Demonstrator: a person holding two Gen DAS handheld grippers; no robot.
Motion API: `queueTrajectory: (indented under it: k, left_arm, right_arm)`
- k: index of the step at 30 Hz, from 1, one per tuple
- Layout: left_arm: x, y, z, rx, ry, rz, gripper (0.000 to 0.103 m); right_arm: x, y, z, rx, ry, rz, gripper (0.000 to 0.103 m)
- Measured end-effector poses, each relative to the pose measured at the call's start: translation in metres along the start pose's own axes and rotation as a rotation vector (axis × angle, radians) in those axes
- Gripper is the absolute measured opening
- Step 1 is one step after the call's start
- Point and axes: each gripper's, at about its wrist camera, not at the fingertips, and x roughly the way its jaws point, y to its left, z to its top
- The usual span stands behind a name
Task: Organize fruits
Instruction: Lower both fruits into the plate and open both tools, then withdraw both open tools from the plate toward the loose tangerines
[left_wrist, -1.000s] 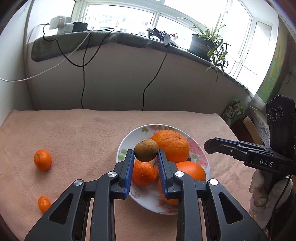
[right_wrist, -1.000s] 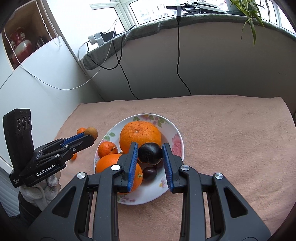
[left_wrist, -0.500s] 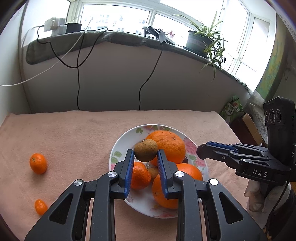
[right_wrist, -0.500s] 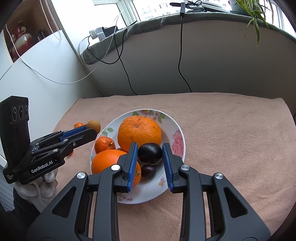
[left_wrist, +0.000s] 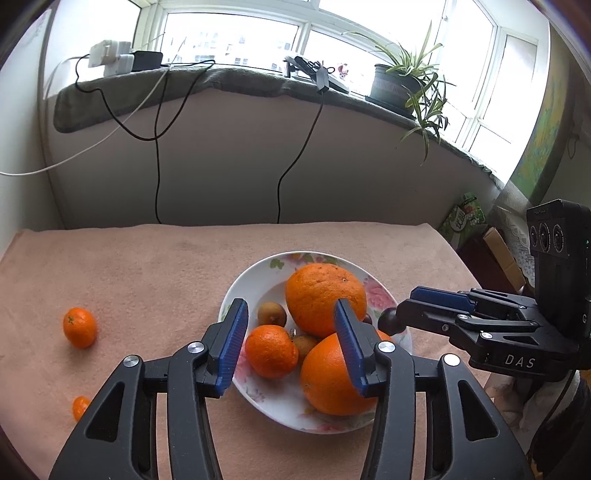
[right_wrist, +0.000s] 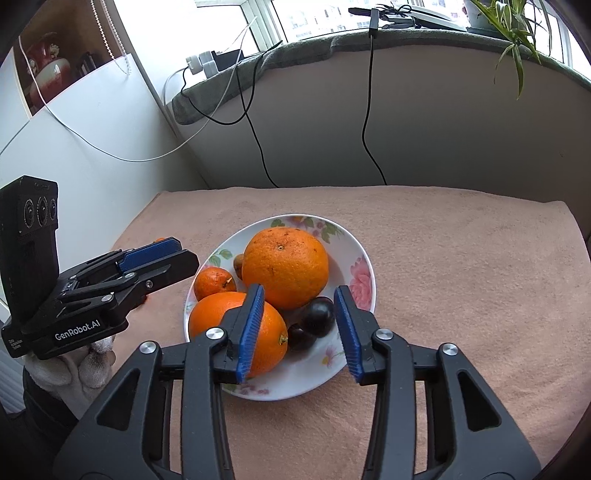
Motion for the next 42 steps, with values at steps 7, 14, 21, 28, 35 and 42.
queueTrajectory:
  k: [7, 14, 21, 28, 35, 42]
  left_arm:
    - [-0.001, 0.001, -0.002, -0.009, 0.003, 0.013, 0.067]
    - [-0.004, 0.001, -0.001, -0.011, -0.002, 0.045, 0.080]
    - [-0.011, 0.002, -0.001, -0.011, -0.013, 0.063, 0.080]
    - [-0.020, 0.004, -0.002, -0.005, -0.026, 0.074, 0.080]
    - [-0.034, 0.012, -0.005, -0.011, -0.052, 0.086, 0.080]
    - [-0.046, 0.027, -0.008, -0.034, -0.073, 0.104, 0.080]
  right_arm:
    - [-0.006, 0.011, -0.001, -0.052, -0.021, -0.013, 0.078]
    - [-0.011, 0.018, -0.003, -0.087, -0.028, -0.029, 0.086]
    - [-0.012, 0.021, -0.002, -0.097, -0.030, -0.033, 0.086]
    - [-0.014, 0.027, 0.001, -0.101, -0.040, -0.037, 0.086]
    - [-0.012, 0.038, 0.004, -0.116, -0.043, -0.042, 0.086]
    - [-0.005, 0.053, 0.012, -0.128, -0.040, -0.043, 0.086]
